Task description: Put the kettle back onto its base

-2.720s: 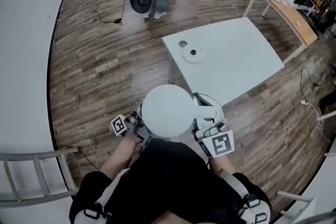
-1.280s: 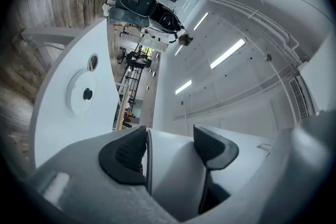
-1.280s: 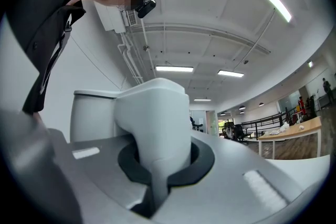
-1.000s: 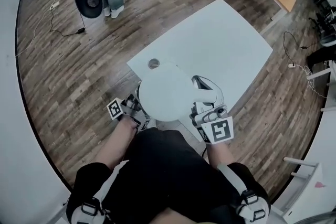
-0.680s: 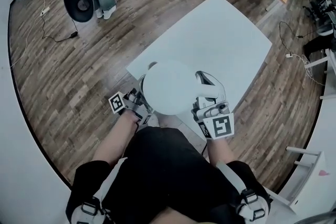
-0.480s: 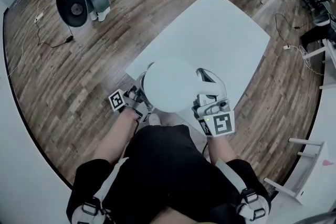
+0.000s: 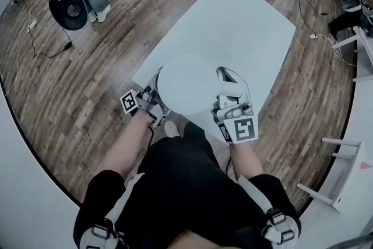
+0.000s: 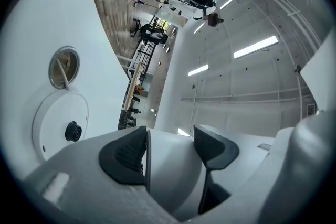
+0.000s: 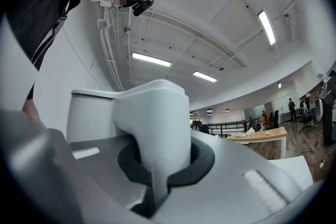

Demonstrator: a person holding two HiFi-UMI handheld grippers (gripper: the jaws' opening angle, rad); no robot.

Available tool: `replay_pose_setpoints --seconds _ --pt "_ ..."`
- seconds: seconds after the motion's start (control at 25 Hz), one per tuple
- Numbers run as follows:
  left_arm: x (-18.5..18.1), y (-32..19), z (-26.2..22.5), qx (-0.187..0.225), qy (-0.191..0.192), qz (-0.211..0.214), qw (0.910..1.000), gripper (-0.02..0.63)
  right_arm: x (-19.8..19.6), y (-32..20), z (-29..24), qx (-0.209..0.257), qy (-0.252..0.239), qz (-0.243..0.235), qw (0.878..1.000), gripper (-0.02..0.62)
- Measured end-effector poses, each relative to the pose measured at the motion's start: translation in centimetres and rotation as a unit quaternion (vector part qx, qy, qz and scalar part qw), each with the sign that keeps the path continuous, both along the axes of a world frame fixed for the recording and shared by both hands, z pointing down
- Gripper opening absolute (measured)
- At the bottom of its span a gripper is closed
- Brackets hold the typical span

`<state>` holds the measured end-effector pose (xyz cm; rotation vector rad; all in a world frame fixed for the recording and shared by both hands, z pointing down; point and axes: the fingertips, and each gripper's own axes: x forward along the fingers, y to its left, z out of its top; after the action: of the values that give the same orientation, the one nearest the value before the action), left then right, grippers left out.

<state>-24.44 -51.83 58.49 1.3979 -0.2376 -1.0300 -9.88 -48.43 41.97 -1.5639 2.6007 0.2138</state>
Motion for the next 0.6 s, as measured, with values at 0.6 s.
replay_pose_setpoints --seconds 0.6 --pt "0.4 -5.2 4.8 -0.051 -0.143 -0.015 0.9883 0.282 4.1 -5.6 4.1 -0.038 -0.011 0.042 0.998 0.003"
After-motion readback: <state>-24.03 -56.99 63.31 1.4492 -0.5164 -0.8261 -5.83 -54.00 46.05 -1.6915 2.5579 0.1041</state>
